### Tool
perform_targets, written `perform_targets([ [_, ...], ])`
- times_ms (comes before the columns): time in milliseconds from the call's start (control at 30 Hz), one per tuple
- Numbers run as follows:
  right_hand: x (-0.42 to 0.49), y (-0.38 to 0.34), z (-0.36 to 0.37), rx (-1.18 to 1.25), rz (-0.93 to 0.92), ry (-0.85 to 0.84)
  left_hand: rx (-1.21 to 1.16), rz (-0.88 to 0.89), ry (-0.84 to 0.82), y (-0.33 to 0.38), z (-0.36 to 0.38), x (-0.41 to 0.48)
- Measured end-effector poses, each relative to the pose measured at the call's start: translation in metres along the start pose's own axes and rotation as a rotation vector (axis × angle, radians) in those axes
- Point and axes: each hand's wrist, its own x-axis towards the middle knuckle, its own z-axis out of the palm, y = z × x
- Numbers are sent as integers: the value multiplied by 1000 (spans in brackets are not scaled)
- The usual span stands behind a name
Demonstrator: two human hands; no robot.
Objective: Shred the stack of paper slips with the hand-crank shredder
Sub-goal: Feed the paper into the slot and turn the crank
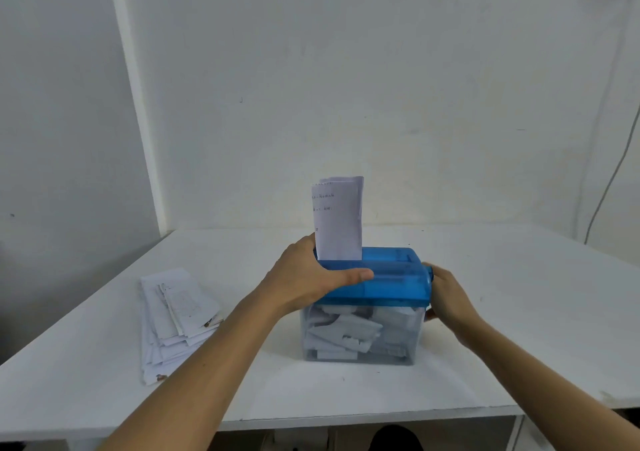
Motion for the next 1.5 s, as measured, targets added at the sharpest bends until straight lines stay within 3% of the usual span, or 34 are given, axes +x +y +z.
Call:
perform_targets([
  [400, -56, 23, -16, -41, -43, -73, 134, -15, 26, -5, 1, 3],
  [633, -77, -1, -43, 32, -370, -141, 101, -17, -12, -1, 0, 1],
  [867, -51, -35, -49, 80, -532, 77, 50, 1, -38, 4, -2, -4],
  [1167, 20, -53, -38, 88, -424, 336, 44, -4, -38, 5, -2, -5],
  [1500, 5, 20, 6, 80, -41, 129, 54, 7, -43, -1, -1, -4],
])
